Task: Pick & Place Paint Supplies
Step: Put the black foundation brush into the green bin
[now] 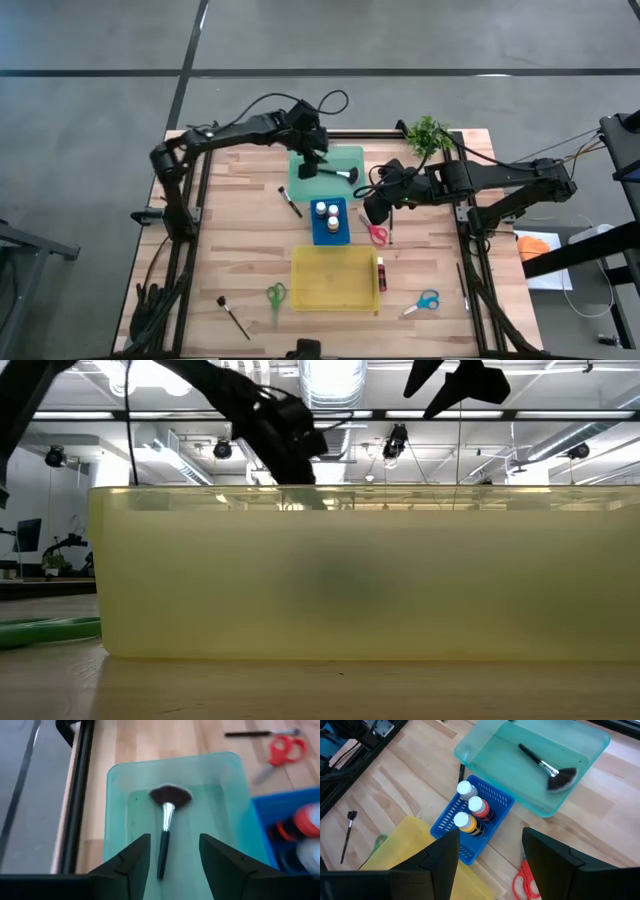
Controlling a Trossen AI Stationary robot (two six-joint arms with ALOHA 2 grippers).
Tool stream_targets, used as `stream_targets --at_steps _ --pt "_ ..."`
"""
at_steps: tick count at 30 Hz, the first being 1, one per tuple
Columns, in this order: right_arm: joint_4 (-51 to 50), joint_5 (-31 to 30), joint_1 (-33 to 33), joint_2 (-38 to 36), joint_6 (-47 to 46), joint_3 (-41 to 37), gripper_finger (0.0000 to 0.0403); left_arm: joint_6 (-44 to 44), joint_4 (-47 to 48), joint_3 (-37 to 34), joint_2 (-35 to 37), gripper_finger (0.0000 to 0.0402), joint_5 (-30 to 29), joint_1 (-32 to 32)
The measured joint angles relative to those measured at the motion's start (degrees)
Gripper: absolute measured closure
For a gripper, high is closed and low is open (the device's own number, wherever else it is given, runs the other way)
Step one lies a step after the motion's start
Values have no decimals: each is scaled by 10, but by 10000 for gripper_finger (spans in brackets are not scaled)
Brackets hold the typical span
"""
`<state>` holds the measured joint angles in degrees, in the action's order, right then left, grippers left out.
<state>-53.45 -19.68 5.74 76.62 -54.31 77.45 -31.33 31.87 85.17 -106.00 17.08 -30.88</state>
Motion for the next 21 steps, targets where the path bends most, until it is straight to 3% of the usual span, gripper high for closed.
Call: stream_targets --at_steps 5,10,16,21 --pt "1 0 0 0 -1 0 190 -48 109 -42 83 228 -8 -16" --pt "3 -1 2 0 -2 0 190 -49 131 -171 182 254 -6 -27" --pt "4 -9 14 0 -18 0 190 -49 -2 -366 290 278 -22 -27" --pt "5 -10 26 0 -35 0 190 -50 -123 -459 314 279 -50 -28"
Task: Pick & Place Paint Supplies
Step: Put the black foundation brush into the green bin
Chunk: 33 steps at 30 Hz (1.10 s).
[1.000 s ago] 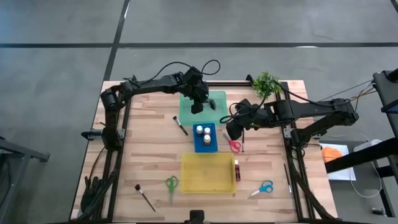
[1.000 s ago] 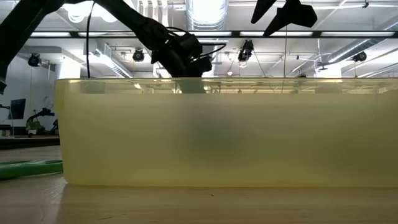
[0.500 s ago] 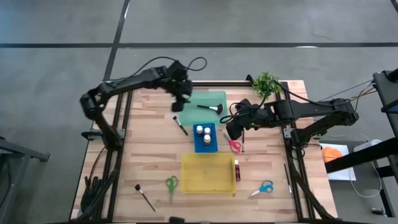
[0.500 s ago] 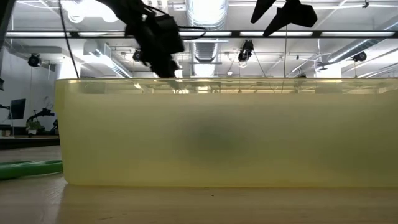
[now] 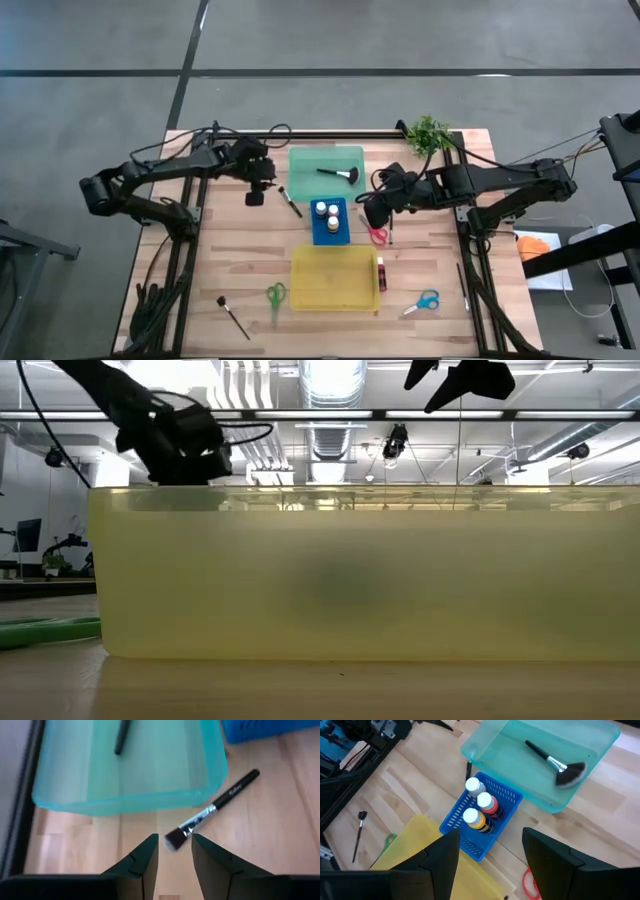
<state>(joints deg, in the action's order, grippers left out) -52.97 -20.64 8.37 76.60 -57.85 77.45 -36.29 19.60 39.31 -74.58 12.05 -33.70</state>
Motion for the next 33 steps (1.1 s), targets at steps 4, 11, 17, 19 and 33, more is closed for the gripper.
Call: stream_targets --at_steps 4,11,17,19,33 --pt "0 0 7 0 -12 0 190 -29 -10 -12 -32 279 3 -2" --pt "0 2 12 0 -28 0 190 -65 -2 14 -123 279 20 -16" --pt "-2 10 15 0 -43 0 190 -105 -6 45 -164 279 21 -17" --pt "-4 10 17 0 -48 0 190 -115 -4 55 -173 279 23 -19" --pt "-8 10 16 0 -48 0 190 -136 29 78 -230 279 52 -21"
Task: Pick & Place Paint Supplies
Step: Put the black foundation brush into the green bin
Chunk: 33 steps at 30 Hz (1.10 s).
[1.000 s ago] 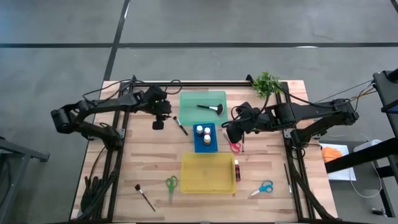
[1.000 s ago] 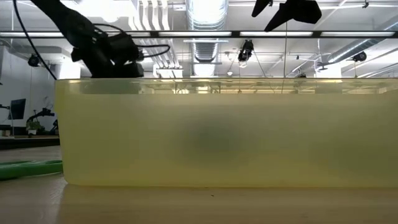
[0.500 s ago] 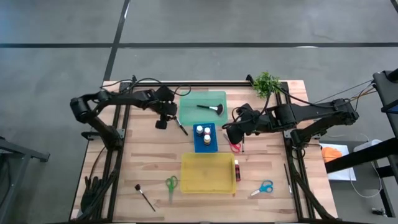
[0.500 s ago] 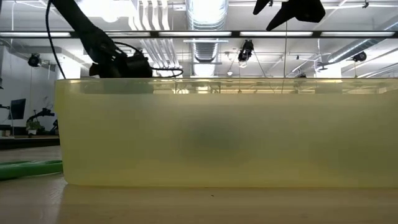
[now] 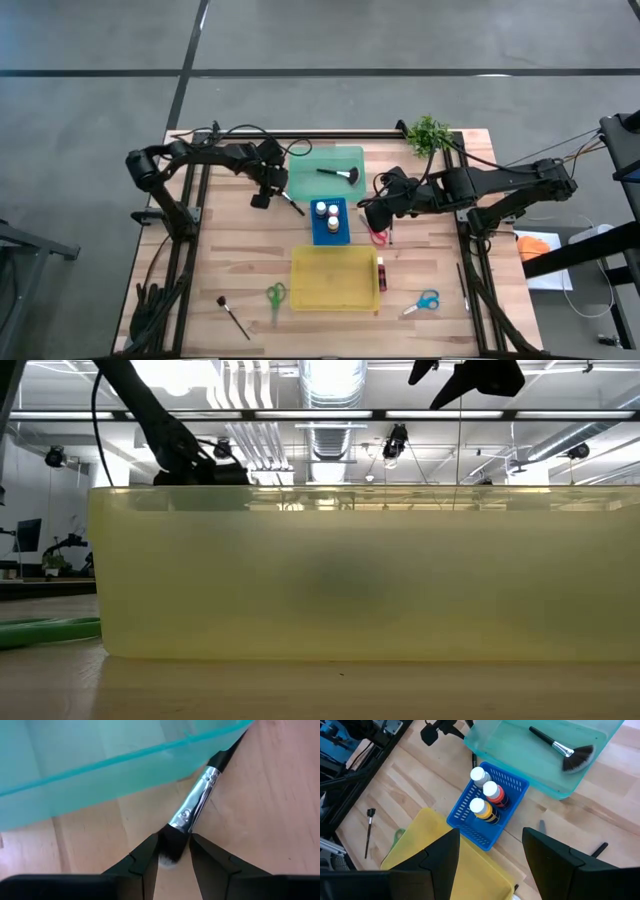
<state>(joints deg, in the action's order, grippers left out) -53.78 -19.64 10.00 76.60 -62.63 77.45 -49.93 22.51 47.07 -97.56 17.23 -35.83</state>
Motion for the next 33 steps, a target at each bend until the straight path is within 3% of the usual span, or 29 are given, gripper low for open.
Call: stream_targets --at_steps 6,13,19,27,30,33 --pt "0 0 0 0 1 0 190 2 13 -12 2 298 4 0" --pt "0 0 0 0 4 0 190 20 52 -14 6 388 12 0" --pt "1 1 4 0 10 0 190 24 110 -20 36 395 21 3" --pt "2 -5 12 0 17 0 190 59 180 -21 171 399 59 18" --pt "2 -15 14 0 18 0 190 125 140 -20 238 400 72 27" --pt "2 -16 14 0 24 0 190 197 66 -12 274 400 48 43"
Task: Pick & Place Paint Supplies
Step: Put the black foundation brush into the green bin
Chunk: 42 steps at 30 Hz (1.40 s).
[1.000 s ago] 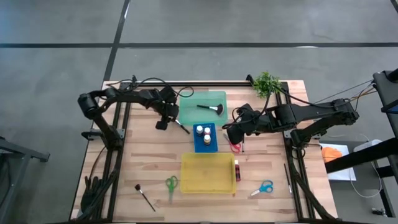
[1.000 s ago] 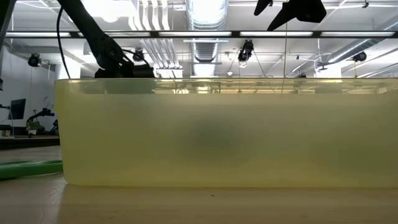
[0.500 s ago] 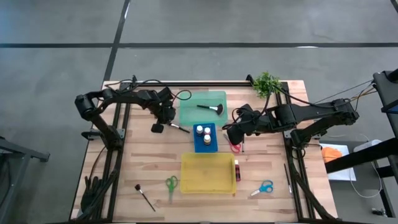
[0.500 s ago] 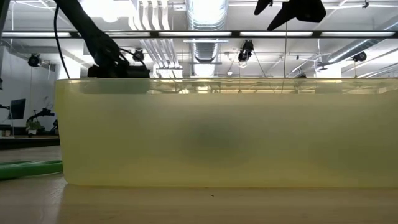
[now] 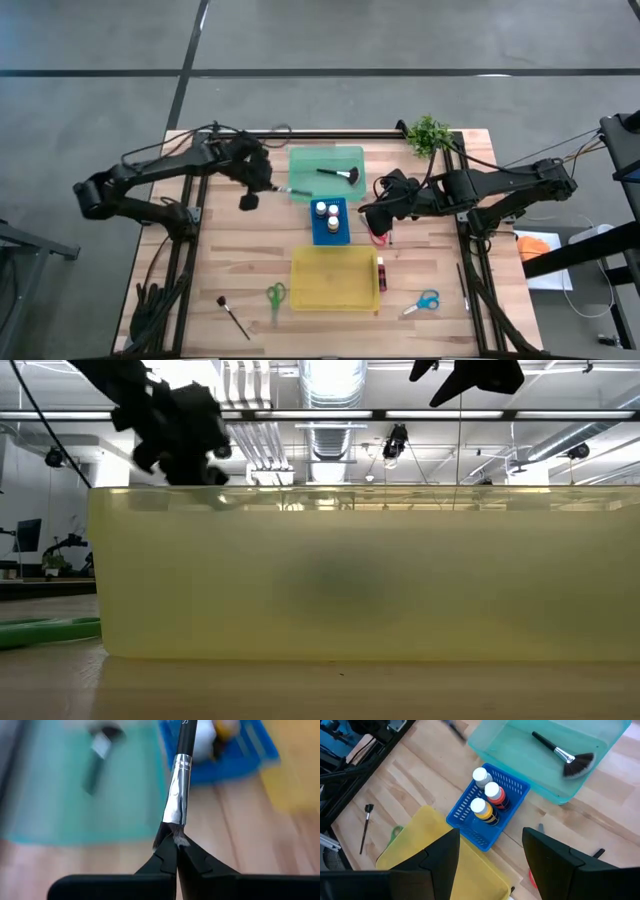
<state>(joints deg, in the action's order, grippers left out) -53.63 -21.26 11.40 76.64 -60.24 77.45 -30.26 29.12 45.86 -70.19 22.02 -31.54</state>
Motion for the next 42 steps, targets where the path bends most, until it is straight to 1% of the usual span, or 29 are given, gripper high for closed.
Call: stream_targets --at_steps 2,4,10,14,17,22,25,30,42 --pt "0 -1 0 0 6 0 190 26 -31 20 -4 400 -22 10" --pt "1 -2 0 0 11 0 190 41 -38 49 -29 400 -42 19" --pt "4 -6 0 0 32 0 190 43 -41 173 -166 401 -89 25" --pt "4 -12 0 0 32 0 190 28 -34 255 -265 401 -96 18" --pt "4 -14 0 0 30 0 190 12 -17 305 -321 401 -96 17" --pt "4 -15 0 0 28 0 190 2 8 342 -388 401 -95 17" --pt "3 -15 0 0 29 0 190 5 12 344 -403 397 -100 17" --pt "3 -15 0 0 33 0 190 1 5 343 -400 379 -114 18" --pt "3 -15 0 0 36 0 190 4 -9 343 -397 373 -118 19"
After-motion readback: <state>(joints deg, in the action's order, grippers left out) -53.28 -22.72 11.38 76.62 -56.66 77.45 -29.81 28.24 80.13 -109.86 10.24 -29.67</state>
